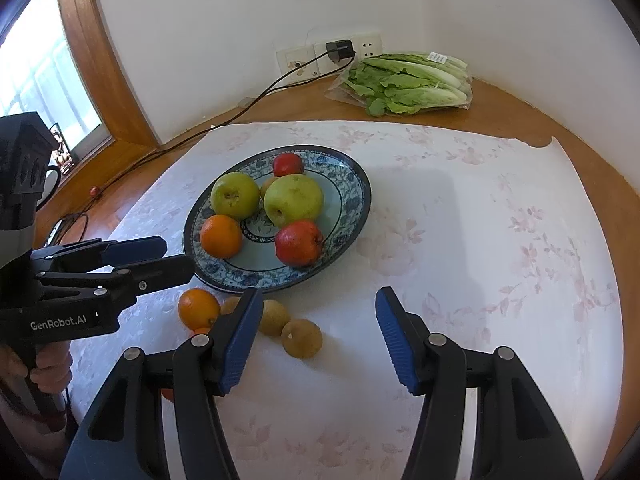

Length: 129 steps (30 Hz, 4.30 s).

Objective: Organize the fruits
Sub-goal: 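Withdraw both tools and move the left tool toward another red apple, then close the left tool around the red apple on the cloth, then lift the red apple with the left tool while the right tool grasps an orange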

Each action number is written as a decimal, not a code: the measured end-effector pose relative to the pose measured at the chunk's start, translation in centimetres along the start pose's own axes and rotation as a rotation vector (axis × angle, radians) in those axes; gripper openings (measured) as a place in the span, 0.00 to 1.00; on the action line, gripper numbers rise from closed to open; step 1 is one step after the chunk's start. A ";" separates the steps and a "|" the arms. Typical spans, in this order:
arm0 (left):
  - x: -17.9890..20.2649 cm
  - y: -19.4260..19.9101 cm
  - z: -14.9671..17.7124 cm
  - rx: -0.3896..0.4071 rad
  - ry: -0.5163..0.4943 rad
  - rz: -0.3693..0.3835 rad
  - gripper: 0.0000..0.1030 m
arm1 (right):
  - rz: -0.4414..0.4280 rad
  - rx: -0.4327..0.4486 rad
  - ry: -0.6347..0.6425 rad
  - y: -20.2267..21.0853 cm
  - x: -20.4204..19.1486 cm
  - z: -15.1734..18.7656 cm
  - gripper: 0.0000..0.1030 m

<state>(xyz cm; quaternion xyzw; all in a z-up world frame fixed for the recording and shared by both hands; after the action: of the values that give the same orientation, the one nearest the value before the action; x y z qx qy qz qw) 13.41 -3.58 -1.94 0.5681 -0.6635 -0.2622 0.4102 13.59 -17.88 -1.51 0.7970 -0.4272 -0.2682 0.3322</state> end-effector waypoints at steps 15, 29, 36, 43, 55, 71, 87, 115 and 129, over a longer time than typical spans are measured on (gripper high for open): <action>-0.8 0.9 1.9 -0.005 0.031 -0.008 0.58 | 0.002 -0.001 -0.013 1.4 -0.3 1.5 0.58; 0.1 0.5 4.2 -0.033 0.023 -0.003 0.58 | -0.007 0.009 -0.027 2.8 -0.8 3.5 0.58; 1.2 0.6 5.4 -0.050 0.008 0.021 0.58 | -0.016 0.018 -0.030 3.3 -0.9 3.9 0.58; 1.6 1.8 6.4 -0.033 -0.003 0.015 0.58 | -0.030 0.028 -0.028 3.7 -1.1 4.4 0.58; 3.0 2.5 7.0 -0.024 -0.035 0.030 0.58 | -0.011 0.029 -0.039 4.5 -0.9 5.3 0.58; 2.7 0.8 8.0 -0.049 -0.034 0.026 0.43 | -0.004 0.034 -0.042 5.1 -1.1 5.7 0.58; 0.9 1.3 7.1 -0.019 0.007 0.031 0.32 | -0.018 0.009 -0.029 4.0 -2.3 5.4 0.58; -2.9 1.4 6.3 0.000 0.082 0.008 0.32 | -0.046 -0.057 0.017 -0.9 -6.9 3.7 0.58; -2.8 1.3 6.2 0.000 0.086 0.017 0.32 | -0.048 -0.061 0.025 -2.2 -7.5 3.6 0.54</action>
<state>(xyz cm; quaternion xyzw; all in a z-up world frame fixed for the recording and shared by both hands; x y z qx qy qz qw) 7.52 -1.28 -4.88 0.5731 -0.6501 -0.2340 0.4406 8.41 -11.67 -4.39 0.7998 -0.3955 -0.2789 0.3552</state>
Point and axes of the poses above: each gripper's, at about its wrist camera, not at the fingertips, and y roughly against the way its jaws point, x to its right, z to its underside, the point moved 9 cm from there along -y, roughly the way its jaws point, and after that the axes turned 5 degrees about y, right-handed, at the moved point
